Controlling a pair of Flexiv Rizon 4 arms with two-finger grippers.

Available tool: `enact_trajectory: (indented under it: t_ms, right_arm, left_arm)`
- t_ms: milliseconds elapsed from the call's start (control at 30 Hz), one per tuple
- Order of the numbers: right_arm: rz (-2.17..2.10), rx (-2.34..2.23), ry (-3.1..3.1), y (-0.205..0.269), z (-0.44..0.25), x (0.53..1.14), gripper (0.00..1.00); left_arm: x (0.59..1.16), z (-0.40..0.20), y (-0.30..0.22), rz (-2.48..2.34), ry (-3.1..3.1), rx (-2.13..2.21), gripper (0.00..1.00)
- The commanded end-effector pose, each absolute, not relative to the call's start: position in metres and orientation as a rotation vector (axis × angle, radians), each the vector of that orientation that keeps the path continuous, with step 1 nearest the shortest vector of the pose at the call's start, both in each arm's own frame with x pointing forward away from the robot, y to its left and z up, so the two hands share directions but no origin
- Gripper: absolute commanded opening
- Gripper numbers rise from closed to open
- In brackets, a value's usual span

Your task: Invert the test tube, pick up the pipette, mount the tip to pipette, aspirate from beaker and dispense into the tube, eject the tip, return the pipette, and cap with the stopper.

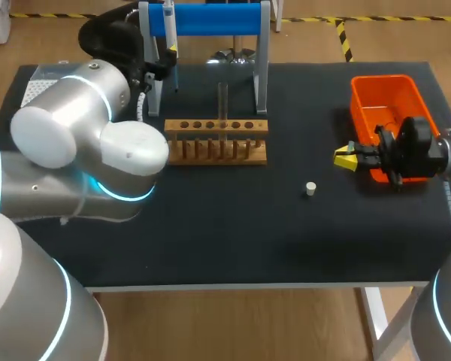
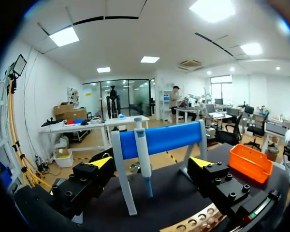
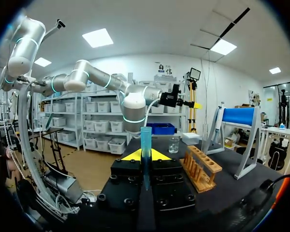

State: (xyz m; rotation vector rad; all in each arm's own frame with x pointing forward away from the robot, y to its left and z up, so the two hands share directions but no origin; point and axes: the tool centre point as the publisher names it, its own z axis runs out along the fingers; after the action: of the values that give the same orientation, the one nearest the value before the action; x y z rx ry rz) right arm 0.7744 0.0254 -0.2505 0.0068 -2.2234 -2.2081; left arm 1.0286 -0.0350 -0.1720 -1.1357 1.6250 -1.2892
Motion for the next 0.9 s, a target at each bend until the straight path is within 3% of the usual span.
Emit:
enact_trajectory:
  t_ms: [33,900]
  right_arm:
    - [-2.206,0.006,-2.227,0.025,-0.25,0.773,0.0]
    - [-2.206,0.006,-2.227,0.025,-0.25,0.773,0.0]
  left_arm:
    - [1.047,-0.179,-0.041,-1.261,1.572,-1.169,1.0]
    - [1.099,-0.187,-0.056,-1.204,1.566,-1.258,1.0]
